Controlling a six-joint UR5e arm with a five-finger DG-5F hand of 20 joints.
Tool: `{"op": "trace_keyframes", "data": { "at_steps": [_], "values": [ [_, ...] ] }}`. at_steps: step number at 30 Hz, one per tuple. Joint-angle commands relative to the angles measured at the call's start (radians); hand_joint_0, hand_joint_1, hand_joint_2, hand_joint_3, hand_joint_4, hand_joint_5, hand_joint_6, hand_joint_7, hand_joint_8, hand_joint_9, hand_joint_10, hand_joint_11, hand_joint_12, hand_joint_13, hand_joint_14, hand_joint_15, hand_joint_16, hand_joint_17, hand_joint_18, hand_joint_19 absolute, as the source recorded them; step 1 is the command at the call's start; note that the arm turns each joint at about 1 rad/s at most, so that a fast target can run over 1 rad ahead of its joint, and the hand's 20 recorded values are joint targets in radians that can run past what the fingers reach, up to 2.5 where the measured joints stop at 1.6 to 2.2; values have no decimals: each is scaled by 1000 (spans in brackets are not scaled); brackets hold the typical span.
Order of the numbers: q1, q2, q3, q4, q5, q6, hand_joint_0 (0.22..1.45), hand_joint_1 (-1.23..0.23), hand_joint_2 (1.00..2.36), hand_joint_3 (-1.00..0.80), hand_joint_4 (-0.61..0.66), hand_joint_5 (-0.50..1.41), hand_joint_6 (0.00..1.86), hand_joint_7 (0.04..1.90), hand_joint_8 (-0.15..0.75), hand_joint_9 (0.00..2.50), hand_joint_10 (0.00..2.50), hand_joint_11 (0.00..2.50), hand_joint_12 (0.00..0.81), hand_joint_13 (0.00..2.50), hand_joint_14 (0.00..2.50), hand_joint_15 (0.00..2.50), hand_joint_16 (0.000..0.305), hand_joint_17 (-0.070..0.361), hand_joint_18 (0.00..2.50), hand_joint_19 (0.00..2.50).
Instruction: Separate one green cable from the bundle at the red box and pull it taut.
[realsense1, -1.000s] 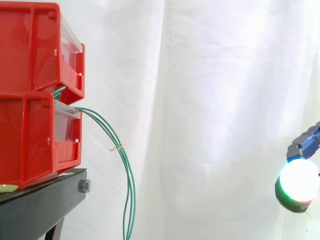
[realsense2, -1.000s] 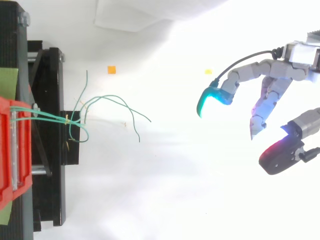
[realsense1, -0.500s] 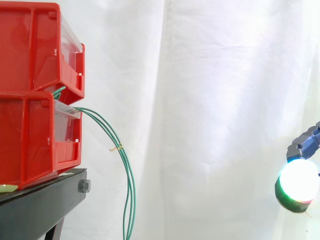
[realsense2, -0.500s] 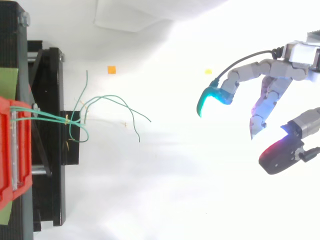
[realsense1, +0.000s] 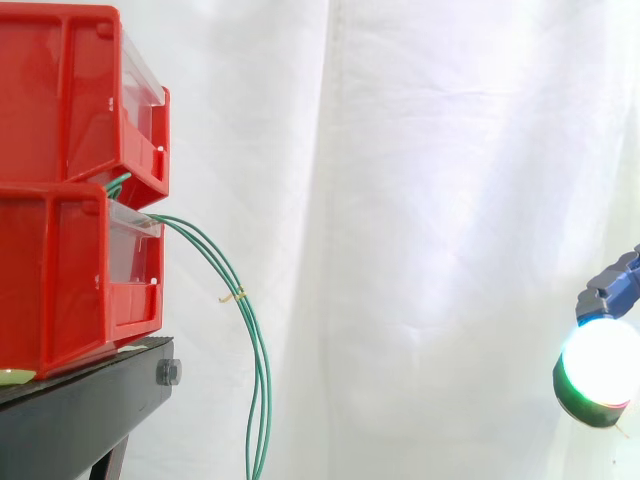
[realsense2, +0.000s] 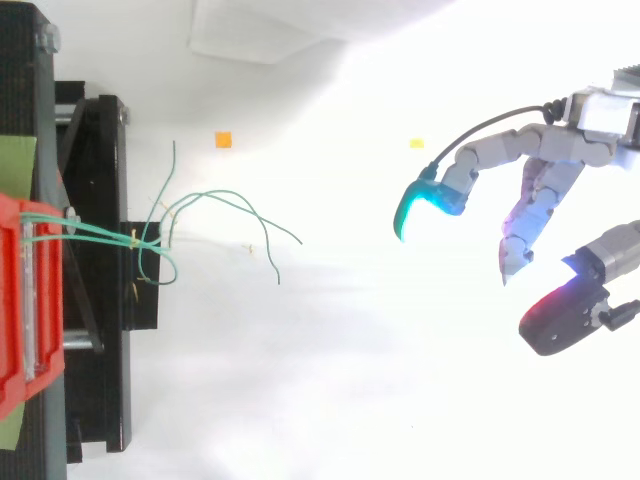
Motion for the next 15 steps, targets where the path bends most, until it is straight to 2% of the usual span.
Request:
{"op": "trace_keyframes", "data": {
  "at_steps": [1, 15],
  "values": [
    [-4, 0, 0, -12, -1, 0, 542, -573, 1000, -500, 221, -153, 503, 755, 267, 1192, 20, 580, 368, 1073, 20, 516, 50, 112, 874, 779],
    [-3, 0, 0, -1, 1, -4, 543, -573, 1000, -500, 223, -152, 503, 755, 266, 1191, 22, 574, 369, 1069, 21, 511, 50, 112, 873, 782]
  ]
}}
